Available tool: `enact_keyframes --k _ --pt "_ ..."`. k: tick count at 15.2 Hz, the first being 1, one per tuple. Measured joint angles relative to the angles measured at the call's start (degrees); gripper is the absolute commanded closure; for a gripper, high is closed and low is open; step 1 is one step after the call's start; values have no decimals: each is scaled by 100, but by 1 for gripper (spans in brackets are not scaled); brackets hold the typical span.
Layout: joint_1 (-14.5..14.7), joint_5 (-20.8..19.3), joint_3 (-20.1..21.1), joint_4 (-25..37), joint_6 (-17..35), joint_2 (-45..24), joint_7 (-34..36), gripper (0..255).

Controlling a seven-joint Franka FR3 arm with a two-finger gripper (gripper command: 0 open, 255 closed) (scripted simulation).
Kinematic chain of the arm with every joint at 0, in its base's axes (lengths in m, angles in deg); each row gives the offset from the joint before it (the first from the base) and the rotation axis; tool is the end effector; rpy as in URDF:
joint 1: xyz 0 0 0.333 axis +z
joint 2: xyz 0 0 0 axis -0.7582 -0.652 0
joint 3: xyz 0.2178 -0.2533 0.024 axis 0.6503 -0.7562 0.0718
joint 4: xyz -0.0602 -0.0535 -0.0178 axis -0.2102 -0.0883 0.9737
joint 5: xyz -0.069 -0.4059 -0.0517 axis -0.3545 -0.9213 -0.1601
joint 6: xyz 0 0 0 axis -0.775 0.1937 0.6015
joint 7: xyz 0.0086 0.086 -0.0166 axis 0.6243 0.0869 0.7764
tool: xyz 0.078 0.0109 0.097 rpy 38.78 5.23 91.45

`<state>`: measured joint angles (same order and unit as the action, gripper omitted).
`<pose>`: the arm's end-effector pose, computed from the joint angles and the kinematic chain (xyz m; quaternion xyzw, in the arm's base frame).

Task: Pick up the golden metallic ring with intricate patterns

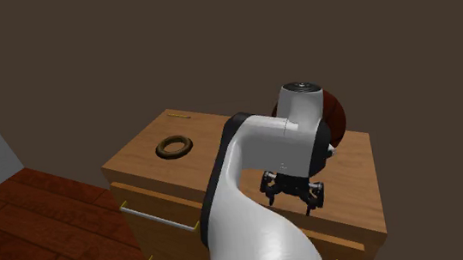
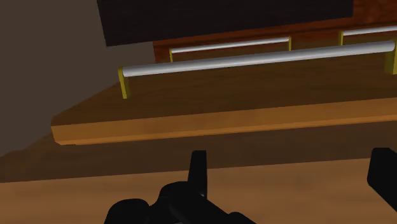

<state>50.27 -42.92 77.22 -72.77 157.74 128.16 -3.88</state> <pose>0.3335 0.0039 0.5685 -0.9992 0.0385 0.0046 0.0019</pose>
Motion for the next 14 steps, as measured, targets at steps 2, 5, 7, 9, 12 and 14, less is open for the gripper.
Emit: enact_keyframes --k 2,5,7,9,12,14 --pt "22 38 56 45 2 -53 65 0" --pt "131 225 353 327 18 -376 414 0" --pt "204 350 575 517 71 -635 680 0" --pt "272 458 798 782 90 -931 956 0" --pt "344 559 1091 1205 111 -1392 1333 0" --pt "390 602 1282 1490 110 -1688 1591 0"
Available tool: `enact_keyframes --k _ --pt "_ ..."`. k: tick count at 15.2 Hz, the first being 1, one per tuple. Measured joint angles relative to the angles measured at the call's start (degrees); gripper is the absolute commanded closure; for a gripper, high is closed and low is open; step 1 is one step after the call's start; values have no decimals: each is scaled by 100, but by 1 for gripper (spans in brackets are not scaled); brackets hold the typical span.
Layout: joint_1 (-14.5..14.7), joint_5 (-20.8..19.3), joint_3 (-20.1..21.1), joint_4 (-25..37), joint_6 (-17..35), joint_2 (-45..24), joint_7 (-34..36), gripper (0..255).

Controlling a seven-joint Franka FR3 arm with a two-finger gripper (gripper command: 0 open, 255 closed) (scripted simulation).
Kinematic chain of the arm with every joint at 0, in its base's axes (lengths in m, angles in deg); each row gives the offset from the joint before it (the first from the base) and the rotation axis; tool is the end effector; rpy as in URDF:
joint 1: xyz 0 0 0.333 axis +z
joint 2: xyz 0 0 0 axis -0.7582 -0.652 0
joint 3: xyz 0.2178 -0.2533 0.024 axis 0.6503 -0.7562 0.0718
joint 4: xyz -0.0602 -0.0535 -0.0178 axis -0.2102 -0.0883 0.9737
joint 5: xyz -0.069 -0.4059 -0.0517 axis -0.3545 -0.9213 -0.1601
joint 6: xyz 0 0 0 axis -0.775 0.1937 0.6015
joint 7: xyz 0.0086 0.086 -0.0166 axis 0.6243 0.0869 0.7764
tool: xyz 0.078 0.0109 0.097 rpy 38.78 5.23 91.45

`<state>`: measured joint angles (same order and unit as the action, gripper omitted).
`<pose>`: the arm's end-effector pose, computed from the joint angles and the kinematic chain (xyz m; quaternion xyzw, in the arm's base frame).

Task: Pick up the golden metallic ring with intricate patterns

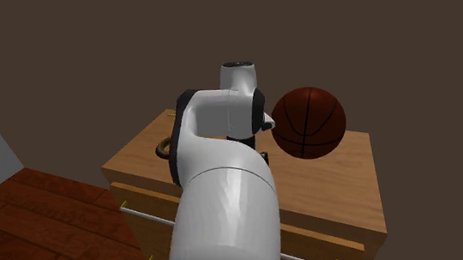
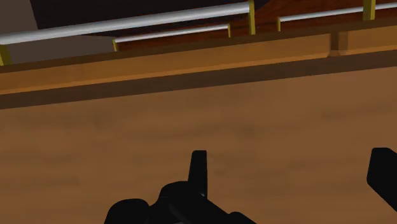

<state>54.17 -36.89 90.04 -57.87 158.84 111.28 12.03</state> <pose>0.4037 0.1550 0.5820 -0.9987 0.0477 0.0177 0.0007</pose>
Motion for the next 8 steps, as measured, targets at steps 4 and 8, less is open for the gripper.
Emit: enact_keyframes --k 4,8 --pt "79 7 360 644 1 -670 507 0" --pt "207 -94 767 1557 -135 -1485 1146 0"
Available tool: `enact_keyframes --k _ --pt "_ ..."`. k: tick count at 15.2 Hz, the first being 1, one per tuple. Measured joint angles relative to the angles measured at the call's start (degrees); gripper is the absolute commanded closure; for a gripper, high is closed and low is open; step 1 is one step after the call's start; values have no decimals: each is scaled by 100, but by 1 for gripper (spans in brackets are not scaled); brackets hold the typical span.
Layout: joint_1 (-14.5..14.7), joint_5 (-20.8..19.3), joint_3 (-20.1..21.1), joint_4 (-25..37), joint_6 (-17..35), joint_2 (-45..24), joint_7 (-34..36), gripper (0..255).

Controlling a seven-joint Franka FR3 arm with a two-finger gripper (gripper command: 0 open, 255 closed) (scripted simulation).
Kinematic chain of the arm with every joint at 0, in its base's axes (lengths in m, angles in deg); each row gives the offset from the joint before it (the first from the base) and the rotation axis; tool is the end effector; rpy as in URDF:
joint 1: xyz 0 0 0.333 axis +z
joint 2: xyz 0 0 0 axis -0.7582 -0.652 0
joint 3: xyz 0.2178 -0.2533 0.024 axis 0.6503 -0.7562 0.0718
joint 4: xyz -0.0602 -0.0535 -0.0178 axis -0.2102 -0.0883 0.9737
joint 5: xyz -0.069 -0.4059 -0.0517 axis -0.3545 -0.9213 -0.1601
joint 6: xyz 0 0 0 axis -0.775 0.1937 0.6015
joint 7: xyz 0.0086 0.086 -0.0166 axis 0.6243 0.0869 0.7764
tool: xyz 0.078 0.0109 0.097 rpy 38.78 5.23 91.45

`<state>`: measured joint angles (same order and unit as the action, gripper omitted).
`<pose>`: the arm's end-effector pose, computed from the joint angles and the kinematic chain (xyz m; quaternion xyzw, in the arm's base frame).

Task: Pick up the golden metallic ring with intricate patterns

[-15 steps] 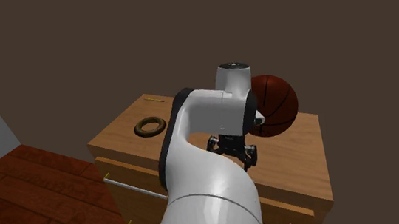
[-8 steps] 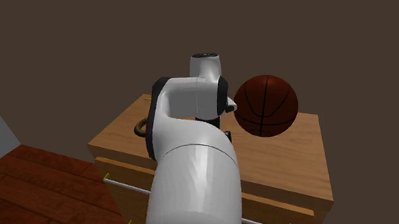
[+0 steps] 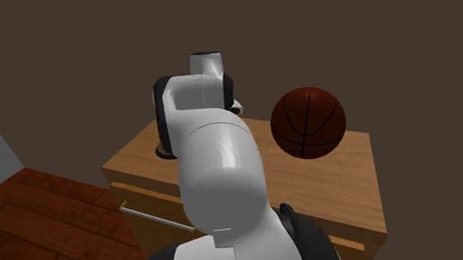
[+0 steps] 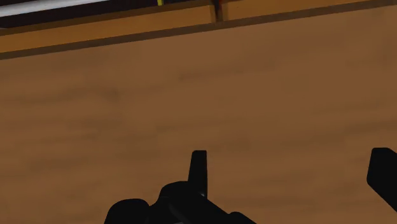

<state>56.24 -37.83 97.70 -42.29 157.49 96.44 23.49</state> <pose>0.4502 0.2584 0.5920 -0.9982 0.0536 0.0265 0.0002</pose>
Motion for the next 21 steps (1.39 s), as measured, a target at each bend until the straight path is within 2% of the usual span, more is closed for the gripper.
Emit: enact_keyframes --k 3,7,13,15,21 --pt "109 -156 231 637 -77 -612 414 0" --pt "372 -502 508 1808 -357 -1605 1014 0" --pt "1087 -1161 686 3951 -1036 -3250 1746 0" --pt "1149 -1205 685 4048 -1031 -3367 1803 0" --pt "1047 -1140 684 3386 -515 -3221 1794 0"
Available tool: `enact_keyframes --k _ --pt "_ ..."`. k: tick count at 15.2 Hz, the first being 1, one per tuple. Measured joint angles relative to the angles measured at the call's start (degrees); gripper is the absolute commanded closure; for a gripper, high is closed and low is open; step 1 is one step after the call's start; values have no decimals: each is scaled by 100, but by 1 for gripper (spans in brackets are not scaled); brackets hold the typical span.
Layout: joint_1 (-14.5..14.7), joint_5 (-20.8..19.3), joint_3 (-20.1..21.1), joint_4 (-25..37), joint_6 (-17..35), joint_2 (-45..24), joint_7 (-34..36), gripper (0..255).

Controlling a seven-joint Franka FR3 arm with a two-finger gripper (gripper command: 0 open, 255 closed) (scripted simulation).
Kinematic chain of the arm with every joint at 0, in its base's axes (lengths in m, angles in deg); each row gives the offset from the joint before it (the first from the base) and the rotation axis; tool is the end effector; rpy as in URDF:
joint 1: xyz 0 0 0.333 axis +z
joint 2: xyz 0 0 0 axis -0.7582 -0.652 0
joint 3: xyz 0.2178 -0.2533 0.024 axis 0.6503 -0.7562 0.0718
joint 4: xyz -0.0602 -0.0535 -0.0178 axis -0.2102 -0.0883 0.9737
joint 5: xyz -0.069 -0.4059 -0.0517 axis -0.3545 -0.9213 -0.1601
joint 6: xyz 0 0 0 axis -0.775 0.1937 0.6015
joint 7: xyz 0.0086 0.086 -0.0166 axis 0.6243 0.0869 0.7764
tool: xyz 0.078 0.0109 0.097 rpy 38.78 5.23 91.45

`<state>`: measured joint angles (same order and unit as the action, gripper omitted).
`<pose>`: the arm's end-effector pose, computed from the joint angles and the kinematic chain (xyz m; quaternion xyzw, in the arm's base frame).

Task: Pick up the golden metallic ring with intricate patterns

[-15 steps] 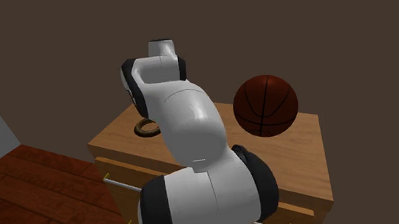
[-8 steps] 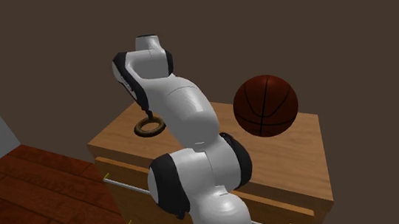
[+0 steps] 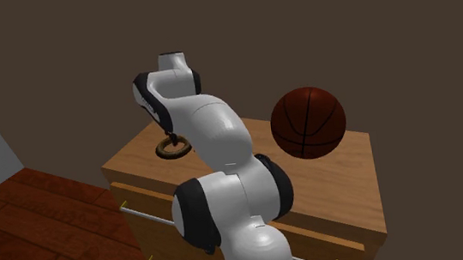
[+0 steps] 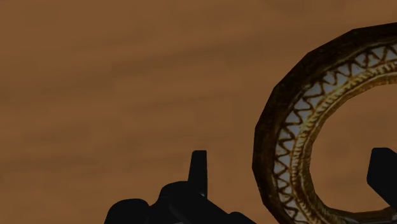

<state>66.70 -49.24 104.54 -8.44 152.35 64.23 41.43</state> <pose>0.5338 0.4214 0.5629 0.9970 -0.0653 -0.0415 0.0006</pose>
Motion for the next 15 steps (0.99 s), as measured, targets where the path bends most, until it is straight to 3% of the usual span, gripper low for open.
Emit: enact_keyframes --k 1,11,15 --pt "-7 4 0 -42 34 10 -3 255" --pt "-12 7 0 -76 63 17 -4 255" --pt "39 -24 1 265 -206 -56 6 255"
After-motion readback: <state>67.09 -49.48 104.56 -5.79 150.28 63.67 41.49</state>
